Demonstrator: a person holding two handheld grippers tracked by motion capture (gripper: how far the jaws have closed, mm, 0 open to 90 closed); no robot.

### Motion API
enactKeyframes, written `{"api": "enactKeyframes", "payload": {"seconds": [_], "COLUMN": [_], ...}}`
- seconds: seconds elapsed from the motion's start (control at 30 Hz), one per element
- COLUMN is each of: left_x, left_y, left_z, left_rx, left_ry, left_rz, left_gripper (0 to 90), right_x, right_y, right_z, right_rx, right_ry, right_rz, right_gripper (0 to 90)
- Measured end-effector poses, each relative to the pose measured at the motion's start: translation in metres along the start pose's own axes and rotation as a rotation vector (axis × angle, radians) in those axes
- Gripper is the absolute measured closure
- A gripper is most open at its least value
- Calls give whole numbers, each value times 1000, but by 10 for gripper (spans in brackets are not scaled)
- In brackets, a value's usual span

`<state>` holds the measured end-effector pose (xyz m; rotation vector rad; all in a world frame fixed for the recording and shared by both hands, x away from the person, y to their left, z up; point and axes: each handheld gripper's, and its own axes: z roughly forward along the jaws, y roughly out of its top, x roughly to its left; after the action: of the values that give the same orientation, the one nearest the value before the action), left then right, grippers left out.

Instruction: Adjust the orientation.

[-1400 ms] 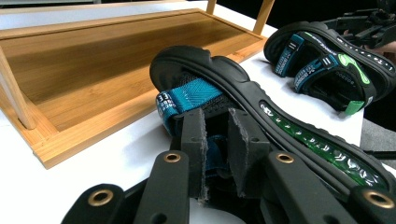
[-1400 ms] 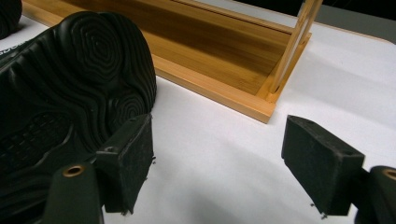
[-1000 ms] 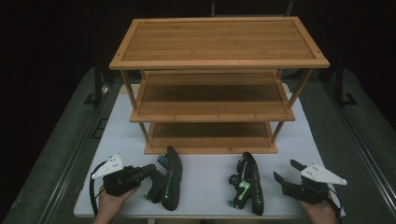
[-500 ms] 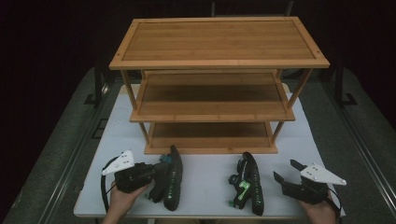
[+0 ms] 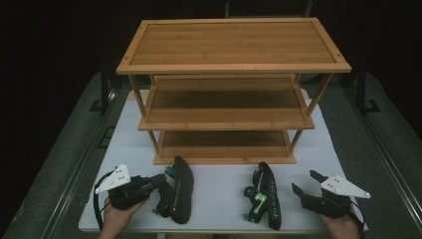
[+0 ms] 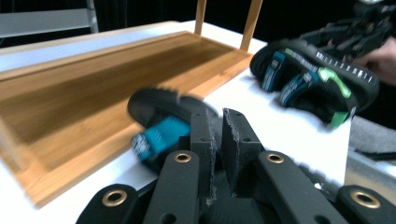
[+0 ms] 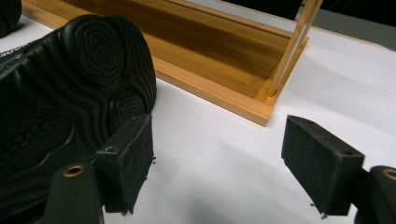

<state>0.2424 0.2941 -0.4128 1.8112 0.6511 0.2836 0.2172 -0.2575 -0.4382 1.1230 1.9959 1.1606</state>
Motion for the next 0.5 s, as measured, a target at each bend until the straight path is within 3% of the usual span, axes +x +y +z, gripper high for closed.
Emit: {"api": "enactKeyframes", "payload": {"seconds": [0.27,0.33,0.4,0.5], "left_x": [11,15,17,19], "left_y": [-14,-19,-24,-25], "left_z": [-12,-14,-15,-13], "left_rx": [61,81,97,109], "left_ry": [67,43,45,32], "left_rz": [25,21,31,11], "left_gripper": [829,829,824,807], "right_x": [1,1,0,0], "right_y": [0,0,0,0], "right_z": [0,0,0,0], "right_rx": [0,1,0,-2], "right_ry": [5,7,6,5], "right_rz": [-4,-3,-5,-5], "right_gripper": [246,246,246,246]}}
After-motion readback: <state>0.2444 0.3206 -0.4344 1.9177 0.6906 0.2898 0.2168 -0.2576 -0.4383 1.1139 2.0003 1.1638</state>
